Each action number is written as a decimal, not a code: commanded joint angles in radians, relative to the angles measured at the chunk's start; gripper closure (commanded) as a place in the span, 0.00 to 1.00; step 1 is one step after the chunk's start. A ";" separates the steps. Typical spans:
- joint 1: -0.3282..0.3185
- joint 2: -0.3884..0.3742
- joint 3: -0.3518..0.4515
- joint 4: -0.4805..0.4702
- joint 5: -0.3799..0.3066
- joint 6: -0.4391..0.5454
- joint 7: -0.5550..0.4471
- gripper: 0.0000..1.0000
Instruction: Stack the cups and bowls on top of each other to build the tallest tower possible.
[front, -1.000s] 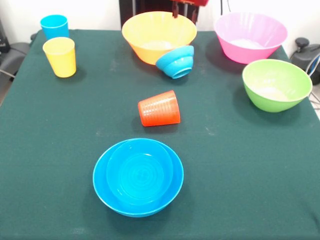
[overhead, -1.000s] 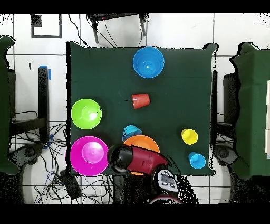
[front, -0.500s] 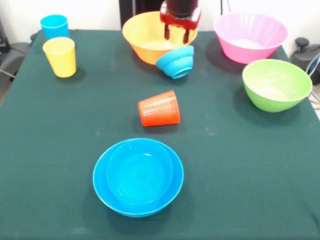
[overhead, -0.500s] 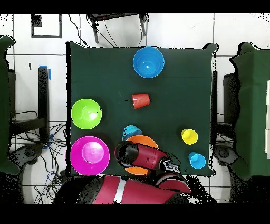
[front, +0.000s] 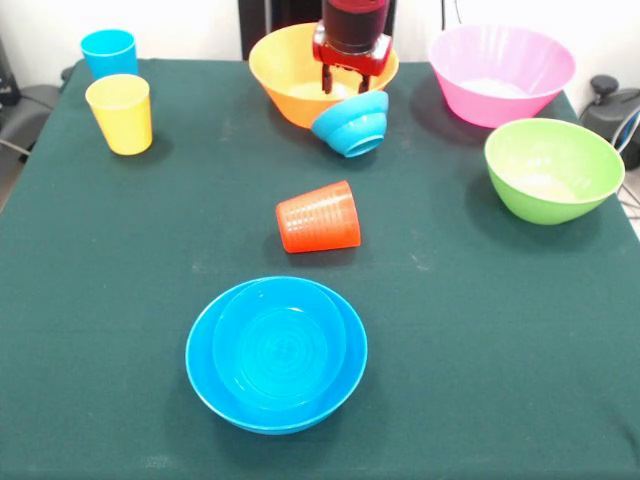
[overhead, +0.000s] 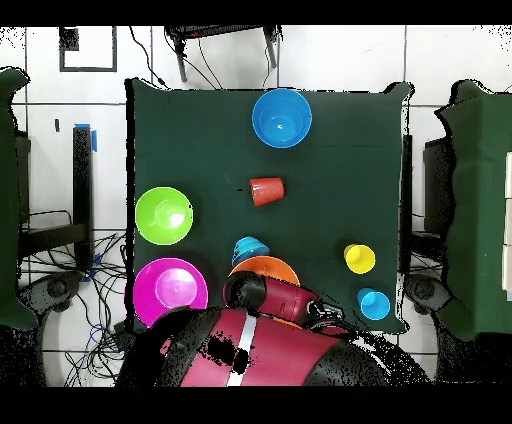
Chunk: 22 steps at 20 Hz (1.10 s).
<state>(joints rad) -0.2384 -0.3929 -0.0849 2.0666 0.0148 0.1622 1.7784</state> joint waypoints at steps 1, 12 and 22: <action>0.027 -0.027 0.122 -0.036 -0.004 -0.021 0.130 0.00; -0.018 -0.143 0.168 0.039 -0.002 0.057 0.113 0.00; -0.045 -0.178 0.167 0.098 -0.032 0.039 0.099 0.00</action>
<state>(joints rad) -0.2610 -0.5602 -0.0292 2.1124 0.0143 0.1627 1.7784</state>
